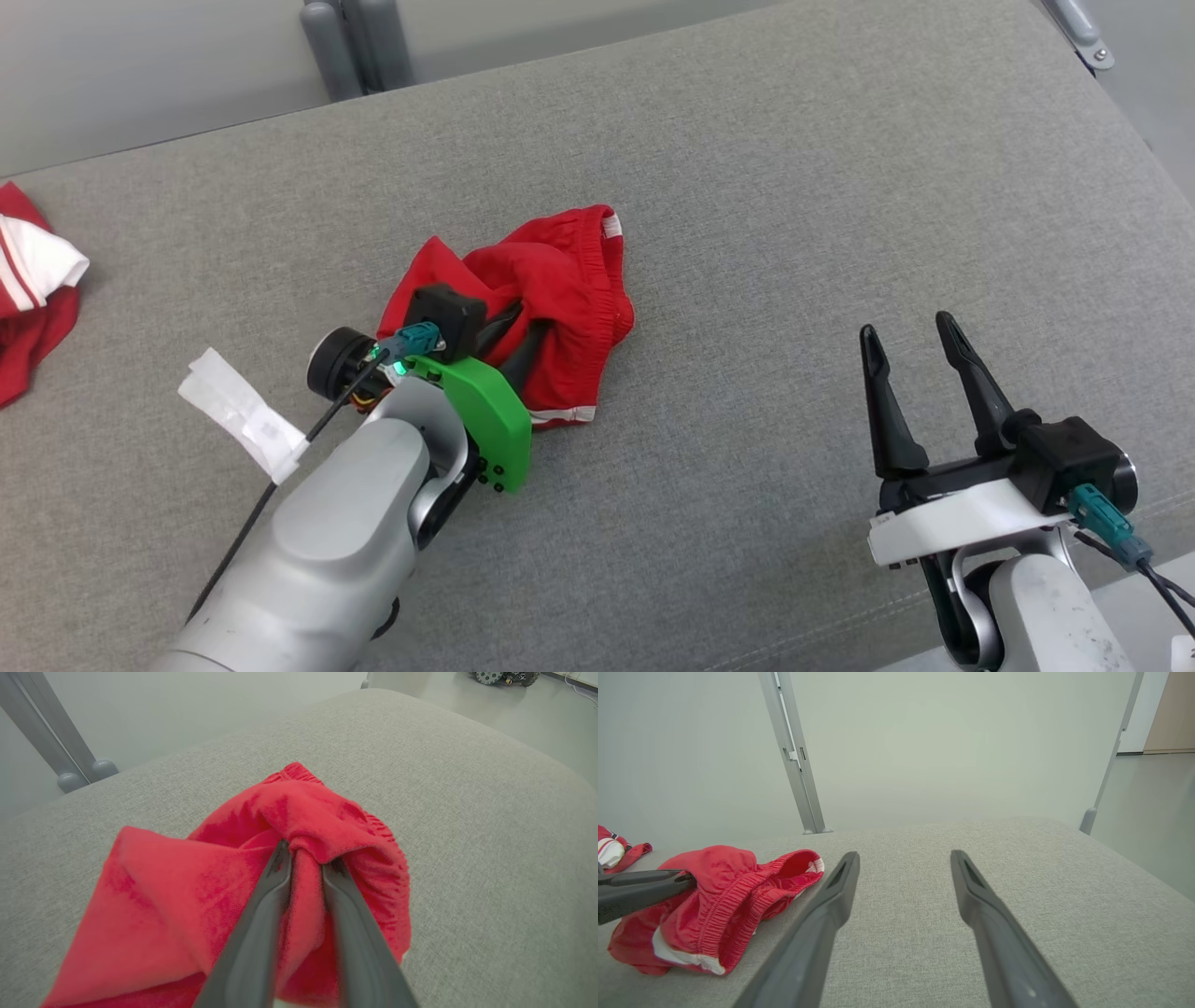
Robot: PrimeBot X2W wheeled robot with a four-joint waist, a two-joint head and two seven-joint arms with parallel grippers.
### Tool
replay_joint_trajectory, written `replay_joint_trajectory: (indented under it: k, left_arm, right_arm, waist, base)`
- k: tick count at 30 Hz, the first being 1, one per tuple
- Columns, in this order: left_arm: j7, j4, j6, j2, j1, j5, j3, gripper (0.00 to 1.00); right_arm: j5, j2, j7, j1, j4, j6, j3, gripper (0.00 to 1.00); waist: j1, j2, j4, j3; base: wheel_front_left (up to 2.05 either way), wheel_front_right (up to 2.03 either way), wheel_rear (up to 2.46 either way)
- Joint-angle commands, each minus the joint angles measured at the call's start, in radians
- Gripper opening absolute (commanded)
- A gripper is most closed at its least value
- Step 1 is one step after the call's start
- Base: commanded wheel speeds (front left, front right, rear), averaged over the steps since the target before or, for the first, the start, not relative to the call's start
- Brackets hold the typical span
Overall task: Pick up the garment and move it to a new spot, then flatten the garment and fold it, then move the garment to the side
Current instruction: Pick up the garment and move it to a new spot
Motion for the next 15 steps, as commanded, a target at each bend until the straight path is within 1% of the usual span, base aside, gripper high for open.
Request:
replay_joint_trajectory:
  k: [1,5,9,12,15]
  left_arm:
    - [-0.026,0.021,0.001,-0.012,0.014,-0.001,0.003,1.00]
    - [-0.089,0.063,-0.003,-0.038,0.013,-0.003,0.007,1.00]
    - [-0.123,0.073,-0.004,-0.043,0.029,-0.004,0.019,1.00]
    - [-0.137,0.058,0.009,-0.034,0.047,0.004,0.035,1.00]
    - [-0.144,0.024,0.032,-0.019,0.086,0.017,0.059,1.00]
  right_arm:
    - [0.009,-0.001,-0.003,-0.003,0.000,0.000,0.000,1.00]
    - [-0.003,-0.002,-0.003,0.016,0.006,0.000,0.000,1.00]
    - [-0.013,-0.002,-0.003,0.027,0.012,0.000,0.000,1.00]
    - [-0.021,-0.002,-0.003,0.035,0.015,0.000,-0.004,1.00]
    - [-0.029,-0.002,-0.003,0.045,0.017,0.000,-0.009,1.00]
  waist:
    - [0.0001,-0.0001,0.002,-0.002]
    - [0.0001,-0.0001,0.029,-0.029]
    - [0.0001,-0.0001,0.059,-0.064]
    - [0.0001,-0.0001,0.081,-0.089]
    - [0.0001,-0.0001,0.105,-0.118]
  base:
    - [0.00,0.00,0.00]
    - [0.00,0.00,0.00]
    - [0.00,0.00,0.00]
    - [0.00,0.00,0.00]
    - [0.00,0.00,0.00]
